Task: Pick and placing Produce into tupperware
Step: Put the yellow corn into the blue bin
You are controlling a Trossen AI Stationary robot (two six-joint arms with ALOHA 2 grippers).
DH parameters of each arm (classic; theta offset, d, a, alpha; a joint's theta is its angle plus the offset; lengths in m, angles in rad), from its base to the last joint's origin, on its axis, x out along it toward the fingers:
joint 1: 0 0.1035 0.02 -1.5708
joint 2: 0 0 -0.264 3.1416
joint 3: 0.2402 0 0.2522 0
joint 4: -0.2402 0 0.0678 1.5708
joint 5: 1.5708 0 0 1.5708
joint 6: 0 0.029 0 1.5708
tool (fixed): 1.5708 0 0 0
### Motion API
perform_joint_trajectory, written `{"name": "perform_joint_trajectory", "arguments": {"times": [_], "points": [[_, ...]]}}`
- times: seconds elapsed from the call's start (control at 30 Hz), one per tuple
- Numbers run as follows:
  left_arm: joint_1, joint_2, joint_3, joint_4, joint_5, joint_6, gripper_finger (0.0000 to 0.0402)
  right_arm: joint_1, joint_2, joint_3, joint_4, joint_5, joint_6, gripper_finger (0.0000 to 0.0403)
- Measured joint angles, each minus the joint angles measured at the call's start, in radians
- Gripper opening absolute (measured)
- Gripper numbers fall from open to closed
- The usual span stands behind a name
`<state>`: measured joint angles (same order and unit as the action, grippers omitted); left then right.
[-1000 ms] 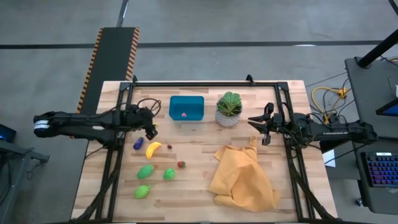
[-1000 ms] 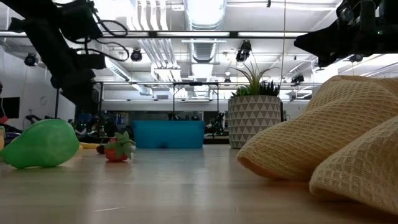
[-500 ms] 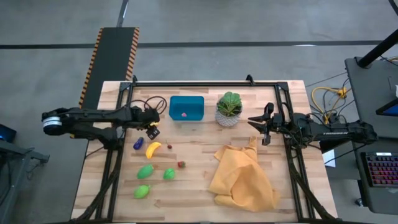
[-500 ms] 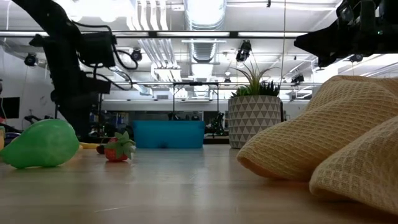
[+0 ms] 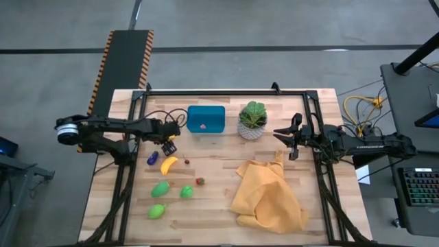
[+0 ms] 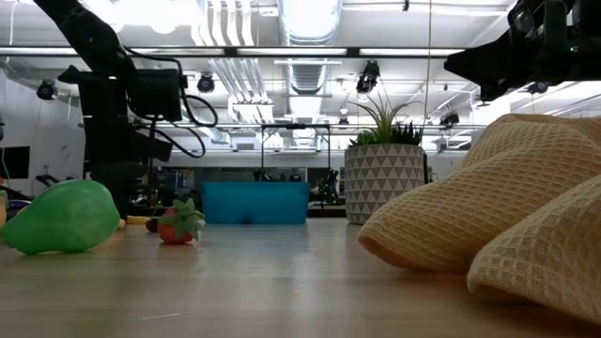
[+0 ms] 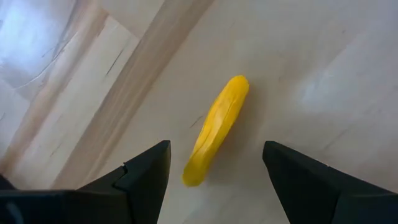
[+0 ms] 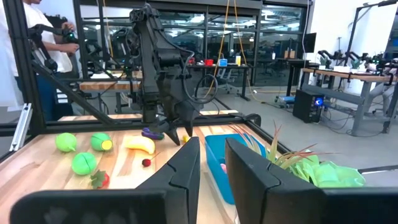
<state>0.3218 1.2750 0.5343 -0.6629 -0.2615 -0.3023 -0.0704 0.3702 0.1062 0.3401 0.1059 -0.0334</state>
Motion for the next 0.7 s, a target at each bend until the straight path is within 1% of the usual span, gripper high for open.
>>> {"name": "perform_joint_trajectory", "arguments": {"times": [0.13,0.4,0.5,0.7], "points": [[0.0,0.01,0.0,0.0,0.01,0.001,0.0248,0.0,0.0,0.0,0.0,0.0,0.0,0.0068],[0.001,-0.014,0.0,0.0,0.029,-0.005,0.0243,0.0,0.0,0.0,0.0,0.0,0.0,0.0068],[0.001,-0.01,0.0,0.004,0.045,-0.005,0.0222,0.0,0.0,0.0,0.0,0.0,0.0,0.0068],[0.0,0.0,0.002,0.008,0.062,0.003,0.0161,0.0,0.0,0.0,0.0,0.0,0.0,0.0068]]}}
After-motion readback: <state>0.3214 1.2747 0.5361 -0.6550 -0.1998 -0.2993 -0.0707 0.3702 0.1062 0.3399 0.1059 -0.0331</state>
